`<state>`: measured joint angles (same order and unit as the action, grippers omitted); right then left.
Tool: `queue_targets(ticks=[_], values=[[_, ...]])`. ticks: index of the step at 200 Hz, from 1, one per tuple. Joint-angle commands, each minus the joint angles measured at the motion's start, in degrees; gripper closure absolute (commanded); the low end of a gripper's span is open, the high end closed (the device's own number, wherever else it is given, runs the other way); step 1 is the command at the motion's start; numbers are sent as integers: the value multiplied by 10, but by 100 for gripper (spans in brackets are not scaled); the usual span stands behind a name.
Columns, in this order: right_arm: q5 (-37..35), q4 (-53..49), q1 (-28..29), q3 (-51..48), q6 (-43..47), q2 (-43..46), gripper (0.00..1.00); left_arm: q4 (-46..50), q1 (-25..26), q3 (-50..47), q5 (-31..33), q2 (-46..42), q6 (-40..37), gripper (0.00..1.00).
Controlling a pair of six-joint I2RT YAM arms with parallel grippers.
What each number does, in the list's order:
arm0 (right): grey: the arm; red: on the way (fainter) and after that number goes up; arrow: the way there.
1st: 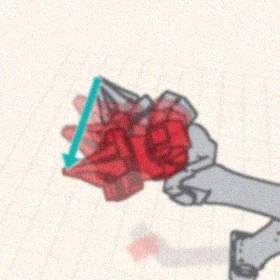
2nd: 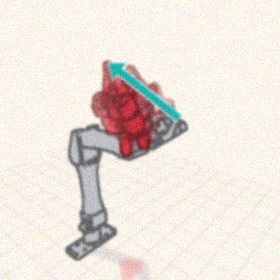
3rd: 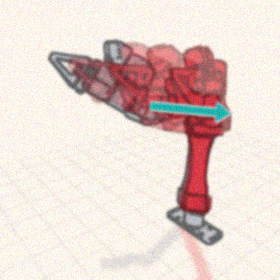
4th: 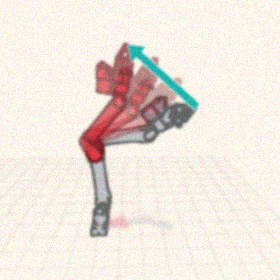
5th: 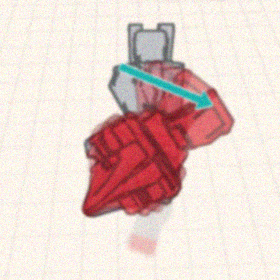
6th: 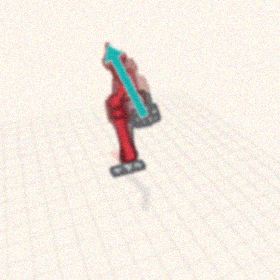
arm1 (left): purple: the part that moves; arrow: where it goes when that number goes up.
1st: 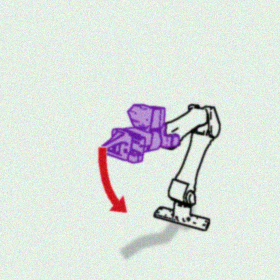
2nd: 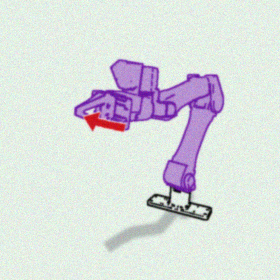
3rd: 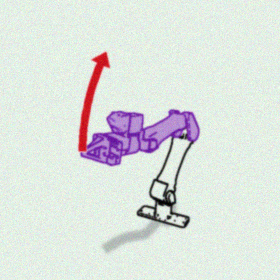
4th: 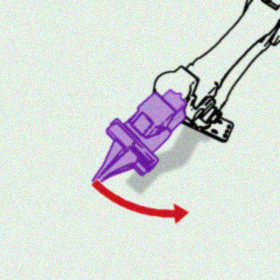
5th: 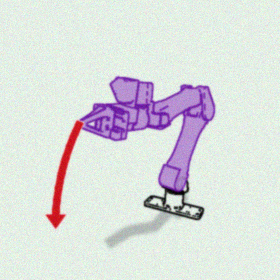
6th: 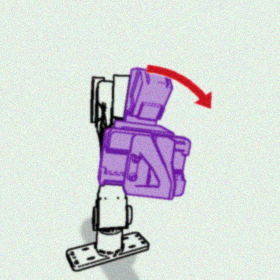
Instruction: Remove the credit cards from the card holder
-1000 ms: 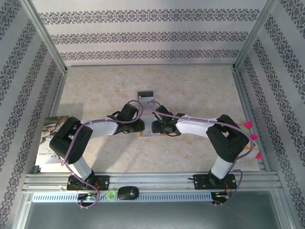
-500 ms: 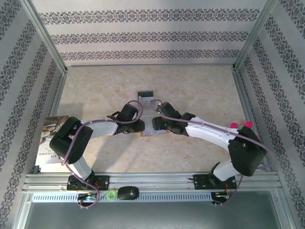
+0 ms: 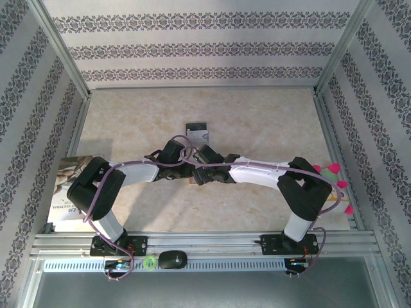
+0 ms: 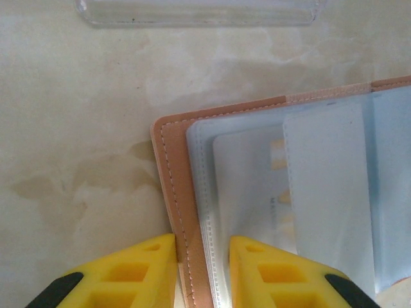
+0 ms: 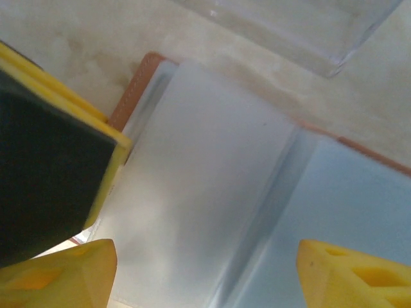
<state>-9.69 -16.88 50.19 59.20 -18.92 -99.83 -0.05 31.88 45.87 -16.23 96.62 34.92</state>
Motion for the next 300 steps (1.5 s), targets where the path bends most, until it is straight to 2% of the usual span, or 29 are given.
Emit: queue_targets(ticks=[1, 26, 57, 115, 149, 185, 203, 226, 241, 255, 276, 300], values=[[-34, -6, 8, 14, 15, -30, 26, 28, 6, -15, -5, 20, 1, 74], [-105, -37, 1, 18, -22, -41, 31, 32, 6, -15, -7, 22, 0, 76], [-141, -41, -20, -12, -76, -12, 37, 37, 6, -14, -7, 25, -4, 78], [-153, -60, -54, -66, -147, 25, 38, 32, 6, -15, -7, 36, -4, 80], [-142, -56, -92, -113, -172, 88, 36, 30, 6, -12, -10, 32, -3, 78], [-92, -61, -149, -137, -174, 165, 38, 29, 6, -10, -10, 25, -3, 76], [-52, -45, -163, -135, -148, 213, 49, 27, 6, -7, -13, 23, -2, 75], [66, 4, -160, -109, -115, 240, 58, 25, 6, -6, -12, 16, -3, 73], [171, 42, -157, -80, -119, 214, 62, 28, 6, -3, -7, 14, -6, 72], [234, 58, -145, -51, -130, 170, 68, 27, 6, -1, -7, 18, -7, 73], [267, 64, -124, -17, -138, 105, 75, 24, 6, -1, -9, 26, -6, 73], [281, 77, -119, -18, -152, 52, 77, 22, 6, -3, -8, 28, -6, 73]])
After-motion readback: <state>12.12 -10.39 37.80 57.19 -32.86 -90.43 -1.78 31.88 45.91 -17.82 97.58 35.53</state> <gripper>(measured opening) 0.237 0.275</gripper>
